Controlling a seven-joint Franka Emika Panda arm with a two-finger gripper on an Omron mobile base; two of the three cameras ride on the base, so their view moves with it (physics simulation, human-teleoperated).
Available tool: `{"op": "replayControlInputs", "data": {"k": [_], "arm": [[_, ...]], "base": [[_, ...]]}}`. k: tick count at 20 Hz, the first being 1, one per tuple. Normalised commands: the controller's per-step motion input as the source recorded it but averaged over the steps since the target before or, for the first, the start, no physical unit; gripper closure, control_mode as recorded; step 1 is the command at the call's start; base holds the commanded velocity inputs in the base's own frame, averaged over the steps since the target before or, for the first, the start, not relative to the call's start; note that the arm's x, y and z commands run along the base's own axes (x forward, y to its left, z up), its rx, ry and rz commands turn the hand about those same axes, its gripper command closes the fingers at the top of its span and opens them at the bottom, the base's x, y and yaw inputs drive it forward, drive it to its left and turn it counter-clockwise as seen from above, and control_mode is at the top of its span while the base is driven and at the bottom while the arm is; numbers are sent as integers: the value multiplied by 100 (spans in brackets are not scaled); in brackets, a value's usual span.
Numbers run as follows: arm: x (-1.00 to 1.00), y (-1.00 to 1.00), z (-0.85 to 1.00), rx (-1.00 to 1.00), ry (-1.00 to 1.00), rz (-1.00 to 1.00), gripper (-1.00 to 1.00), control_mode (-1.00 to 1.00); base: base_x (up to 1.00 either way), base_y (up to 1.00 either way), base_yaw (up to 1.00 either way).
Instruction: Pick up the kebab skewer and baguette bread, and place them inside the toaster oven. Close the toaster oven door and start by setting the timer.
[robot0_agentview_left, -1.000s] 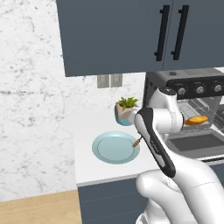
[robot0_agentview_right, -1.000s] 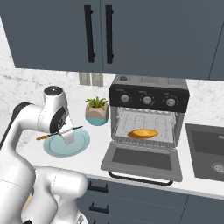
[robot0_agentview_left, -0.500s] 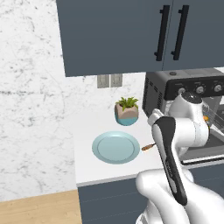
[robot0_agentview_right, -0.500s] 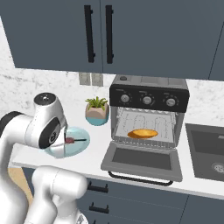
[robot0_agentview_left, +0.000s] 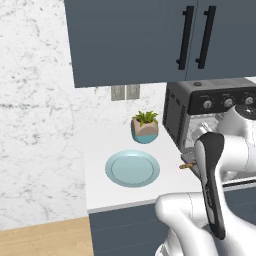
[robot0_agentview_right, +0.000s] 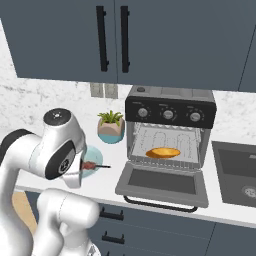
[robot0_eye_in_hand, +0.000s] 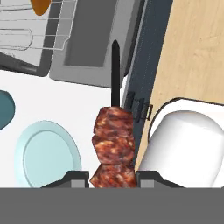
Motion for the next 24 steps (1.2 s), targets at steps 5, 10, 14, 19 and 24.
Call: {"op": "replayControlInputs", "data": {"k": [5, 10, 14, 19, 24], "arm": [[-31, -57, 32, 1, 0, -8, 100, -100], [-29, -58, 35, 3, 0, -8, 100, -100], [-7, -61, 39, 2, 0, -7, 100, -100], [10, -57, 20, 0, 0, 0, 100, -100], [39, -38, 0, 0, 0, 0, 100, -100]], "base": [[0, 0, 0], [0, 0, 0], [0, 0, 0], [0, 0, 0], [0, 0, 0]]}}
